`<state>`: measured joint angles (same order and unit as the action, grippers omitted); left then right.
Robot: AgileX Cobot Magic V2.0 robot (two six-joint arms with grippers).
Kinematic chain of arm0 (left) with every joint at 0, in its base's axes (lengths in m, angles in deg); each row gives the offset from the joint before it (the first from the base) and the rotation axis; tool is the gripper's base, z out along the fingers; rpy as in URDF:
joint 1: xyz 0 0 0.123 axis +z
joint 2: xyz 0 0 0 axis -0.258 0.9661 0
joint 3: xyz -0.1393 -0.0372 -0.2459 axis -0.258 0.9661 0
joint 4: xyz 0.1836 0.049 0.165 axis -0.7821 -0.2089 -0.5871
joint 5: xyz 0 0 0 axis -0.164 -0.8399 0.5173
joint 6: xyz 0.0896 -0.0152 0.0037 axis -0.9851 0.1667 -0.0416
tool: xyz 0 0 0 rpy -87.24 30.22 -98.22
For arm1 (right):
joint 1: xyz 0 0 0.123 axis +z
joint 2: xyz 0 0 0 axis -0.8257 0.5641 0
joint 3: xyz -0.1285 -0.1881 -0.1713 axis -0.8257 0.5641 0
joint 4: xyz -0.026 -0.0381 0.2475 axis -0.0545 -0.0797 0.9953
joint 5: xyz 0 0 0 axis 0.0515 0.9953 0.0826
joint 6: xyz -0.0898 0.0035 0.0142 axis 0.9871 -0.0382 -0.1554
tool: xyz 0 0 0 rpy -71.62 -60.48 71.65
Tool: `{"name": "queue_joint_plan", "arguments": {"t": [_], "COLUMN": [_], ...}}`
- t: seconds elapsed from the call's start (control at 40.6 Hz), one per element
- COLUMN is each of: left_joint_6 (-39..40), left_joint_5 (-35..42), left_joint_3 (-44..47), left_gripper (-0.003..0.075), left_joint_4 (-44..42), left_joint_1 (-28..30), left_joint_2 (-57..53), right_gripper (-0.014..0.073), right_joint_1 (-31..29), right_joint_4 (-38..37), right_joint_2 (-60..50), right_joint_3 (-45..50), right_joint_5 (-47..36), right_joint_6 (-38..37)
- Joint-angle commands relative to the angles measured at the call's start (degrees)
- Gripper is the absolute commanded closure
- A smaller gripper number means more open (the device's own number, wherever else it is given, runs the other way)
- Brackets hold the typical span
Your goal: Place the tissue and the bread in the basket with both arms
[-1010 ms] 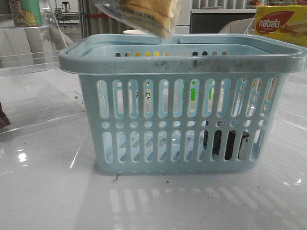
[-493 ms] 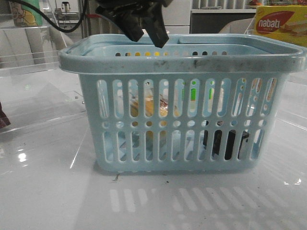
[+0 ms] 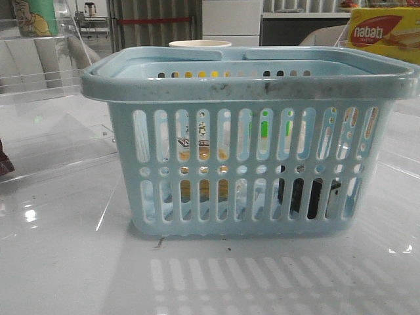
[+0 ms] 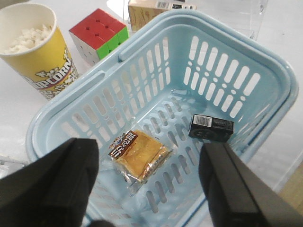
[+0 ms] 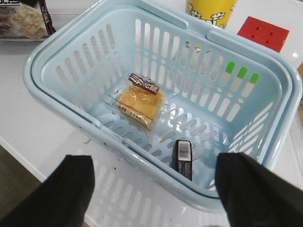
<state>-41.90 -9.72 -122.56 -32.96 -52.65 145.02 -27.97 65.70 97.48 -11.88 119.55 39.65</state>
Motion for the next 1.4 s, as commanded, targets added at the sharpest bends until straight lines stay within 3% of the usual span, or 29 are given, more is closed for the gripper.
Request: {"name": "queue_joint_plan", "arguments": {"t": [0.0, 0.542, 0.813, 1.059, 1.38], "left_joint_6": [-0.1, 0.1, 3.1, 3.1, 3.1], "left_joint_5": [2.5, 5.9, 6.2, 6.3, 6.3], "left_joint_3": [1.8, 27.8, 36.6, 38.8, 38.8], "left_gripper": [0.0211, 0.0211, 0.0211, 0.0211, 0.0211], "left_joint_4": [0.9, -1.2, -3.0, -6.1, -6.2], "left_joint_1": [-0.4, -0.4, -0.4, -0.4, -0.4], "left_joint_2": [-7.0, -34.6, -41.6, -41.8, -41.8], "right_gripper": [-0.0029, -0.0029, -0.0029, -0.0029, -0.0029], "right_joint_1": [0.0, 0.0, 0.0, 0.0, 0.0], "right_joint_4": [-0.3, -0.3, -0.3, -0.7, -1.0], "right_joint_2": [-0.2, -0.2, -0.2, -1.7, -16.6], "right_joint_3": [-1.5, -1.5, -1.5, -0.9, 10.2], "right_joint_5": [-3.8, -4.3, -4.3, 1.4, 1.7], "right_joint_6": [0.3, 0.3, 0.3, 0.3, 0.3]}}
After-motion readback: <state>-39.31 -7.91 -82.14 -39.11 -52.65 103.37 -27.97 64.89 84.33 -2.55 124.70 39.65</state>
